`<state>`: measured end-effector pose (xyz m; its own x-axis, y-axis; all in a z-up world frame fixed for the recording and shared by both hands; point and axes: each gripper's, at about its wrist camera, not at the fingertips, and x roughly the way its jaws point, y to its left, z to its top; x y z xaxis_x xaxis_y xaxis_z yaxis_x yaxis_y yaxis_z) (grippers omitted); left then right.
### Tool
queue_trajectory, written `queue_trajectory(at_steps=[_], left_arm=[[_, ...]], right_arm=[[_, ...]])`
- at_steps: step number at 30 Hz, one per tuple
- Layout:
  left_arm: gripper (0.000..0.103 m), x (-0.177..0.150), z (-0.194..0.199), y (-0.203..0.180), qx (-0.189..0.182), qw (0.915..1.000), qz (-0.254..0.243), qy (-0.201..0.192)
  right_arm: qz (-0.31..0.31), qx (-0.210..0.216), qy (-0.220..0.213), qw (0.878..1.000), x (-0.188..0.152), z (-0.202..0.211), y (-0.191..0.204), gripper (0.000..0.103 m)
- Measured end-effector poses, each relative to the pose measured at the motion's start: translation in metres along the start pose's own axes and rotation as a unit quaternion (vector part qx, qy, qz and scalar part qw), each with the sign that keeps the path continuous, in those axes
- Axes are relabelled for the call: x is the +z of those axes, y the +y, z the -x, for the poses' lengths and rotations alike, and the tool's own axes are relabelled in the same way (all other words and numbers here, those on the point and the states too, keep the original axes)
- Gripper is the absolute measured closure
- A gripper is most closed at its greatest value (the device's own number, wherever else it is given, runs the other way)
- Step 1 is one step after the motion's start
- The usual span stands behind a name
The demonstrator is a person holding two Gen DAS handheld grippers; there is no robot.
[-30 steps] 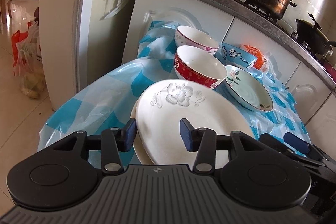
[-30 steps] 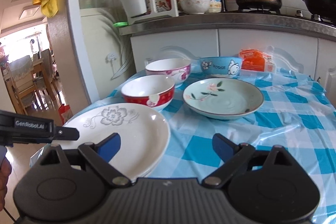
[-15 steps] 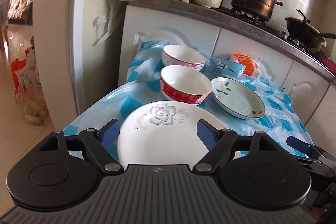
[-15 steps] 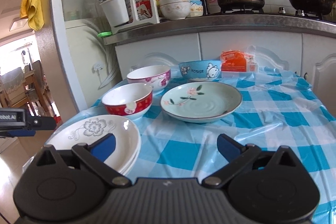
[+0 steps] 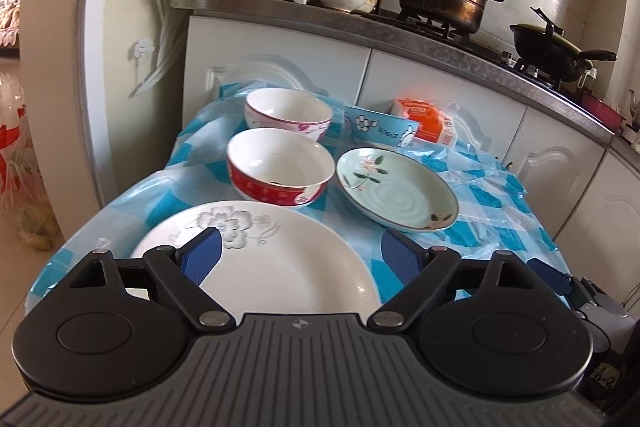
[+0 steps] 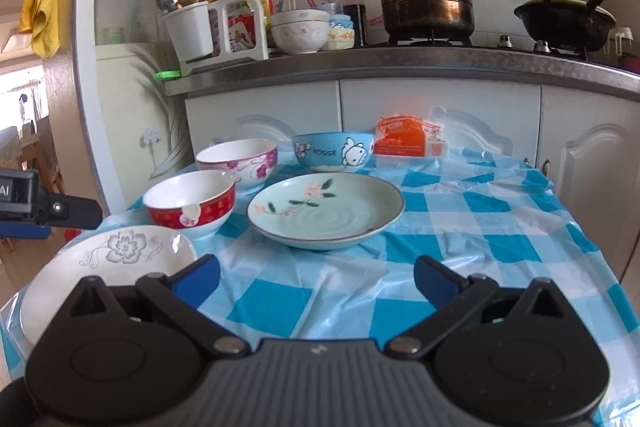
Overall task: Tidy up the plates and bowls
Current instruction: 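Withdraw both open tools and move them toward the pale green flower plate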
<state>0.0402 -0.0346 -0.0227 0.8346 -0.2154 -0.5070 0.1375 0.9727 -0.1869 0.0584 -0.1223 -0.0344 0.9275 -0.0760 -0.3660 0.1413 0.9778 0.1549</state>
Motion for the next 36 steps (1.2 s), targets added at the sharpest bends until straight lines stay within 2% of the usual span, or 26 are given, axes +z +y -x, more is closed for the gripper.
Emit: queue_trajectory(at_steps=[6,11,16,19,21,24,26,30,36], left_arm=[[0.0,0.003,-0.007,-0.017,-0.02,0.9998,0.0,0.0],[0.0,0.005,-0.02,-0.026,-0.032,0.9992,0.022,-0.005],[0.0,0.004,-0.032,-0.043,-0.039,0.9991,-0.001,-0.018],[0.0,0.003,-0.04,-0.049,-0.039,0.9988,-0.004,-0.028],[0.0,0.003,-0.047,-0.052,-0.037,0.9992,0.002,-0.019],[0.0,0.001,-0.058,-0.057,-0.031,0.9995,-0.003,-0.008],[0.0,0.0,-0.064,-0.061,-0.02,0.9997,-0.017,-0.001],[0.0,-0.002,-0.077,-0.073,0.007,0.9984,-0.053,0.016],[0.0,0.001,-0.093,-0.078,0.003,0.9986,-0.042,0.033]], right_arm=[[-0.051,-0.003,0.0,0.999,0.002,-0.003,-0.025,0.001],[-0.103,-0.015,-0.009,0.995,-0.001,-0.006,-0.051,0.001],[-0.105,-0.034,-0.01,0.994,0.003,-0.009,-0.067,0.001],[-0.101,-0.063,0.016,0.993,0.01,-0.015,-0.075,0.001],[-0.099,-0.083,0.044,0.991,0.013,-0.022,-0.079,0.001],[-0.087,-0.134,0.083,0.984,0.017,-0.03,-0.083,0.001],[-0.079,-0.147,0.096,0.981,0.022,-0.032,-0.087,0.001],[-0.06,-0.147,0.1,0.982,0.034,-0.029,-0.09,0.001],[-0.081,-0.102,0.061,0.99,0.037,-0.029,-0.102,0.001]])
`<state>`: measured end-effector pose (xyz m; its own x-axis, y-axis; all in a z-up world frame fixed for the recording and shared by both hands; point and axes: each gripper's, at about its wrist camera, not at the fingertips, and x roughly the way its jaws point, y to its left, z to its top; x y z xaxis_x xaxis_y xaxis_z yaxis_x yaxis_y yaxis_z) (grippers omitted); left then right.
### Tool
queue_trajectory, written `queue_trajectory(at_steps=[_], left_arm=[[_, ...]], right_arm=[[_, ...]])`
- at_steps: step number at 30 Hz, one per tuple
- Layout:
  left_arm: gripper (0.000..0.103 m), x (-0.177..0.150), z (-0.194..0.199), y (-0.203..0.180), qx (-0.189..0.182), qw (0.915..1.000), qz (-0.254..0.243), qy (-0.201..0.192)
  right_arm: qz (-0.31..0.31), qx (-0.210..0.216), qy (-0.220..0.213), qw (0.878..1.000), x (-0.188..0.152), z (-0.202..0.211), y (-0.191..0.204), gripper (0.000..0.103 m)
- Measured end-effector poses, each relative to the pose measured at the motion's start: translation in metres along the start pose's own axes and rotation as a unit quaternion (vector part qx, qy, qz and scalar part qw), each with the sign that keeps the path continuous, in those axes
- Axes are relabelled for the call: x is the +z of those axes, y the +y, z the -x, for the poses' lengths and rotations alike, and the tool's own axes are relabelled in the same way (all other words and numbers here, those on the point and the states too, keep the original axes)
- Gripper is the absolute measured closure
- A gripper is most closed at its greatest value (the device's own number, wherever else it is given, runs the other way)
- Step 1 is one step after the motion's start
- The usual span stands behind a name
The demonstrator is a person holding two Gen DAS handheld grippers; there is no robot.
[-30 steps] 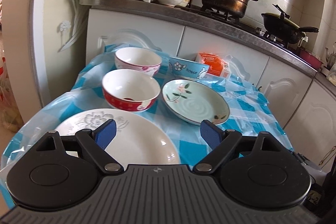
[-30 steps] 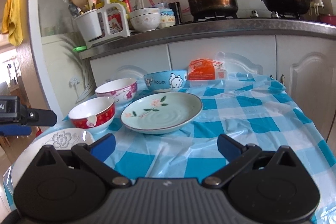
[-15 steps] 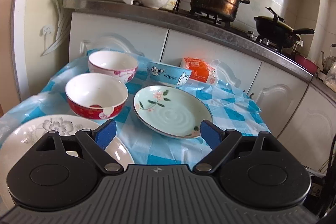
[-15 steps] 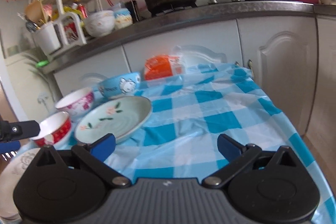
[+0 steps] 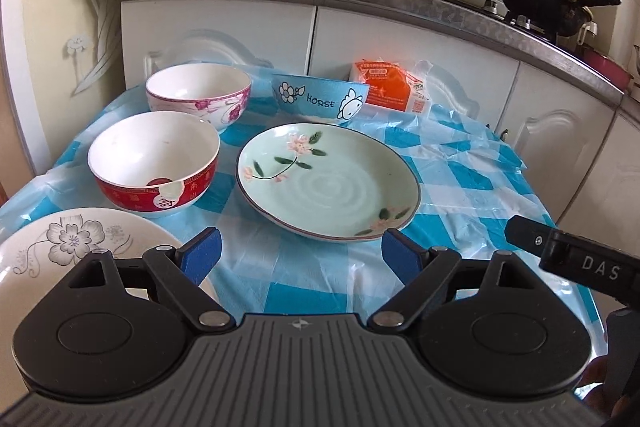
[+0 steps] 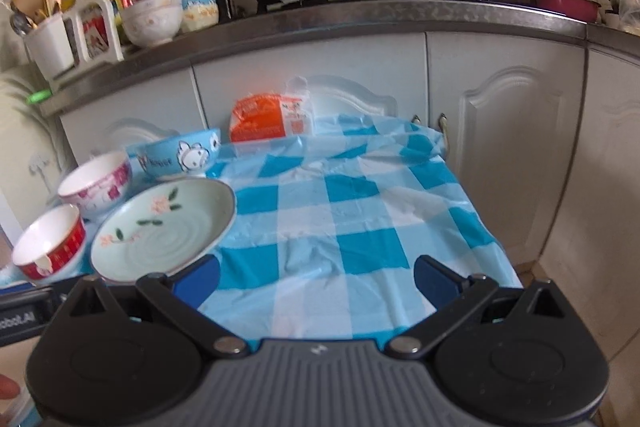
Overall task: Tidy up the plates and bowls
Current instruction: 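Withdraw both open tools and move them toward the pale green flower plate, then close the left tool on the green plate rim while the right tool grips it too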
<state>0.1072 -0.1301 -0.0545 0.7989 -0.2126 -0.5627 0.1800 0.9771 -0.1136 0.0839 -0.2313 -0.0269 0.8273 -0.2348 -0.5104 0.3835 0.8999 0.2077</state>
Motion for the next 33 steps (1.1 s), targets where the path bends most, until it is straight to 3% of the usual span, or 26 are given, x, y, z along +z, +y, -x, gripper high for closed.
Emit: queue_trajectory(at_steps=[6,13,24,30,33], left_arm=[[0.0,0.002,-0.006,-0.002,-0.031,0.9992,0.026,-0.009],[0.0,0.006,-0.021,-0.005,-0.013,0.9983,0.055,0.01],[0.0,0.011,-0.041,-0.001,0.008,0.9937,0.109,0.025],[0.003,0.018,-0.049,0.001,0.018,0.9918,0.125,0.02],[0.014,0.019,-0.057,0.003,0.023,0.9908,0.131,0.026]], right_arm=[[-0.04,0.033,-0.007,0.999,0.02,-0.017,-0.011,0.001],[-0.07,0.087,-0.017,0.994,0.047,-0.052,-0.004,0.001],[-0.186,0.232,0.042,0.954,0.043,-0.113,-0.015,0.001],[-0.193,0.262,0.068,0.943,0.039,-0.13,-0.008,0.007],[-0.203,0.265,0.082,0.939,0.035,-0.139,-0.009,0.011]])
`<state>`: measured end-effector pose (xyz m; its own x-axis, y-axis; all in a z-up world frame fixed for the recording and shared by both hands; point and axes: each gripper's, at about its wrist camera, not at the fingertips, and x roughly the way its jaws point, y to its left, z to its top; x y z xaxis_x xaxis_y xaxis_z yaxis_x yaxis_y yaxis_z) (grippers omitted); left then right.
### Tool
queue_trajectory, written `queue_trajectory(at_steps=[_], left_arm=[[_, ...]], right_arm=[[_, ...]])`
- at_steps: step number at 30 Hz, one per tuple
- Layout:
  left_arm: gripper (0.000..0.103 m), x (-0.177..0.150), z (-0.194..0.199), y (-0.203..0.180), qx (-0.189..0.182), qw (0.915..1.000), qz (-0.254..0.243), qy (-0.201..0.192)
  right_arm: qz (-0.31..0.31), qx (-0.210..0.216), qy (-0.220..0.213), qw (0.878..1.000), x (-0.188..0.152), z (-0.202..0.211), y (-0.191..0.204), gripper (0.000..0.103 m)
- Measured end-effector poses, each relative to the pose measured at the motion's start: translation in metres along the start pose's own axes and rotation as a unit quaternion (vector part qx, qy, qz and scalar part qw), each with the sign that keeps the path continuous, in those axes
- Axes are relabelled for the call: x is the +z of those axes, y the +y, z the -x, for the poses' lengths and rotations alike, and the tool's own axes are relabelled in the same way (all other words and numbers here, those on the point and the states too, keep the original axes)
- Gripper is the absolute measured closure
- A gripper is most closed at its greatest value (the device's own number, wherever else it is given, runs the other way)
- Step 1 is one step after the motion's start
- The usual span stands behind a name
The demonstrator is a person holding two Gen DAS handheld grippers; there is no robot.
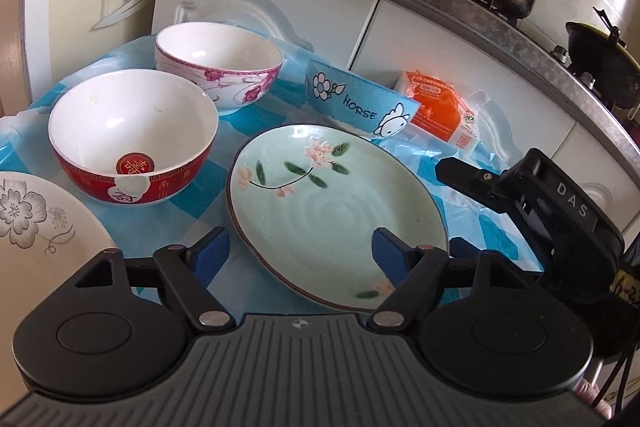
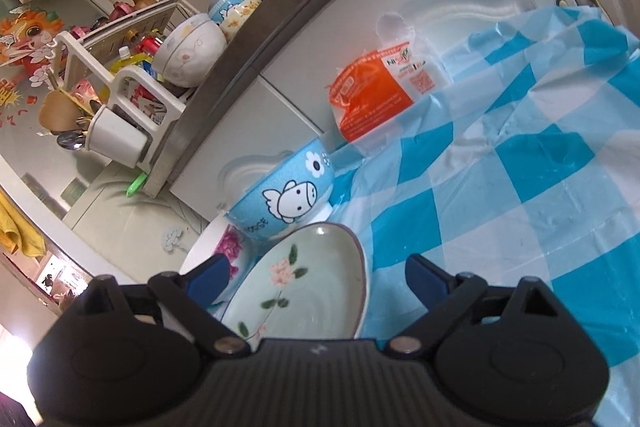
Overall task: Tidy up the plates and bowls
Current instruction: 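Close the left tool on the green plate rim while the right tool grips it too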
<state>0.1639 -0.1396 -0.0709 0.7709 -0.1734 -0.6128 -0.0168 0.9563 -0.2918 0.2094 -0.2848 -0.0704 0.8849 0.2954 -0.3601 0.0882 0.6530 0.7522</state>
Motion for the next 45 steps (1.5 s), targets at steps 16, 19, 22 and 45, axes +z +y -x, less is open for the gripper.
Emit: queue_trajectory(at_steps=[16,19,22,45], left_arm=[[0.029,0.0,-0.009,-0.004,0.029,0.9995,-0.011,-0.009],[0.027,-0.003,-0.008,-0.006,0.024,0.9996,-0.014,-0.009],[0.023,-0.006,-0.007,-0.01,0.011,0.9998,-0.015,-0.003],[0.06,0.001,-0.027,-0.001,0.02,0.9997,-0.011,0.008]], right_arm=[[-0.015,0.062,0.023,0.998,-0.004,-0.011,-0.006,0.015],[-0.015,0.061,0.023,0.998,-0.003,-0.008,-0.006,0.015],[-0.013,0.058,0.022,0.998,0.001,-0.005,-0.007,0.015],[0.035,0.012,0.01,0.999,0.003,0.005,-0.018,0.029]])
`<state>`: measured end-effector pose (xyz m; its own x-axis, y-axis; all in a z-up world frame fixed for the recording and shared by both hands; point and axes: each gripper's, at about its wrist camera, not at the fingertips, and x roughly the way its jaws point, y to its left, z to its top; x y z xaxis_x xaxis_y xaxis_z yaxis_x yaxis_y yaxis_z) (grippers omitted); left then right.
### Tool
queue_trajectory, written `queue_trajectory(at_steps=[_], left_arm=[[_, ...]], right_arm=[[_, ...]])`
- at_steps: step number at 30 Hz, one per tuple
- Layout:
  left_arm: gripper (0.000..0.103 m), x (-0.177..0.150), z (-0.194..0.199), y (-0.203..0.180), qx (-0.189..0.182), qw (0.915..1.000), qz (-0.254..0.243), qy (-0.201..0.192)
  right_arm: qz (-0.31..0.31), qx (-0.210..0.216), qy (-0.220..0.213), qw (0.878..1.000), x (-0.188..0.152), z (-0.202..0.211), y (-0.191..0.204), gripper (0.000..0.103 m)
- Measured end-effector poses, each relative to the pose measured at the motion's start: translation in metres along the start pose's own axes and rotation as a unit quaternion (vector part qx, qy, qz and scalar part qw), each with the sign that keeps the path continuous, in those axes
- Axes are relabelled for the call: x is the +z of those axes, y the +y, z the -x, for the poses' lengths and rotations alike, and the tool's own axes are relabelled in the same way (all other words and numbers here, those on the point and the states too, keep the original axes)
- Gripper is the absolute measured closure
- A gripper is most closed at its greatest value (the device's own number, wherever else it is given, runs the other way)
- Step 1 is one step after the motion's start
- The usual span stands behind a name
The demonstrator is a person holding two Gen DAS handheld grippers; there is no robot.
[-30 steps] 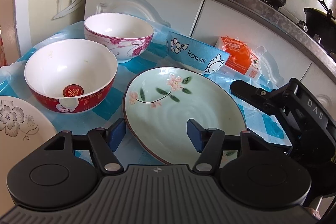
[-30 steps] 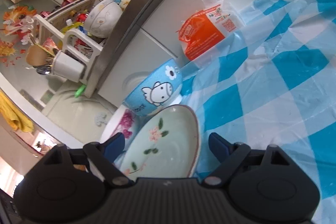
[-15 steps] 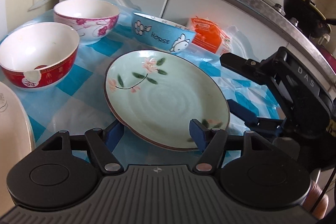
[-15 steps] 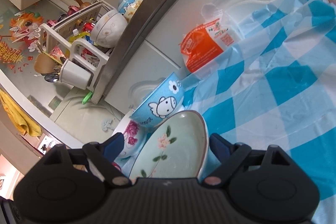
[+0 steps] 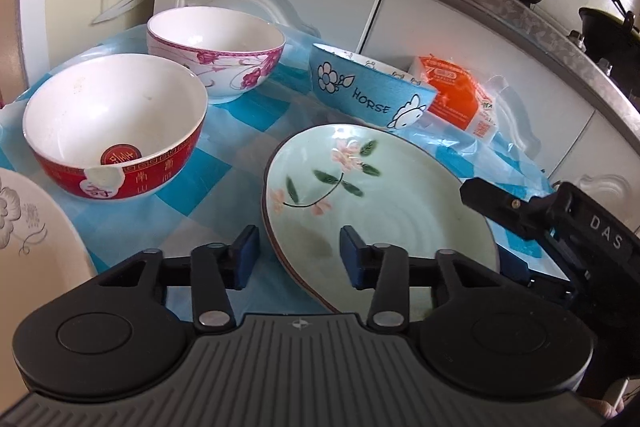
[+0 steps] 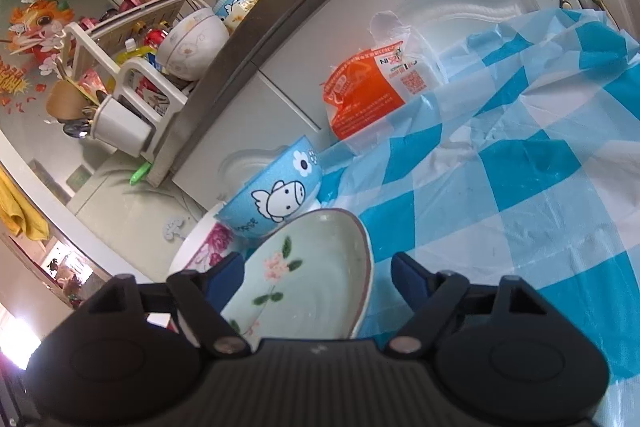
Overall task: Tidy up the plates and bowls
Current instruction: 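Close the left tool on the green plate rim while the right tool grips it too, then lift the green flower plate with both tools and carry it over the white plate stack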
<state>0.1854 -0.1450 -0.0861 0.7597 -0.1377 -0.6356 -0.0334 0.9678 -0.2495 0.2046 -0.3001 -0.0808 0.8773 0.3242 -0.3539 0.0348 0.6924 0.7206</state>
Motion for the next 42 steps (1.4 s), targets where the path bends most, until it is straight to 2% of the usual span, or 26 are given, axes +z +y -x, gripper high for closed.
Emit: queue_trajectory(at_steps=[2,6,9,12,24,42], left_arm=[[0.069,0.001,-0.002,0.002,0.0,1.0,-0.002,-0.002],[0.07,0.001,-0.003,0.002,-0.001,1.0,-0.009,-0.003],[0.07,-0.001,-0.002,0.0,-0.004,0.9997,-0.022,-0.004],[0.071,-0.001,0.001,0.0,-0.014,0.9996,-0.023,0.0],[0.073,-0.018,0.028,-0.003,-0.066,0.9972,-0.033,0.016],[0.075,-0.042,0.071,0.005,-0.117,0.9914,-0.05,0.029]], right_arm=[[0.005,-0.001,0.014,1.0,-0.002,-0.005,0.001,0.031],[0.042,-0.001,0.035,0.999,-0.007,-0.012,0.013,0.027],[0.033,0.003,0.034,0.999,-0.007,-0.01,0.01,0.027],[0.025,0.003,0.029,0.999,-0.008,-0.007,0.009,0.028],[0.077,-0.041,-0.006,0.996,-0.03,0.028,0.019,0.028],[0.078,-0.081,-0.039,0.993,-0.07,0.092,0.033,0.028]])
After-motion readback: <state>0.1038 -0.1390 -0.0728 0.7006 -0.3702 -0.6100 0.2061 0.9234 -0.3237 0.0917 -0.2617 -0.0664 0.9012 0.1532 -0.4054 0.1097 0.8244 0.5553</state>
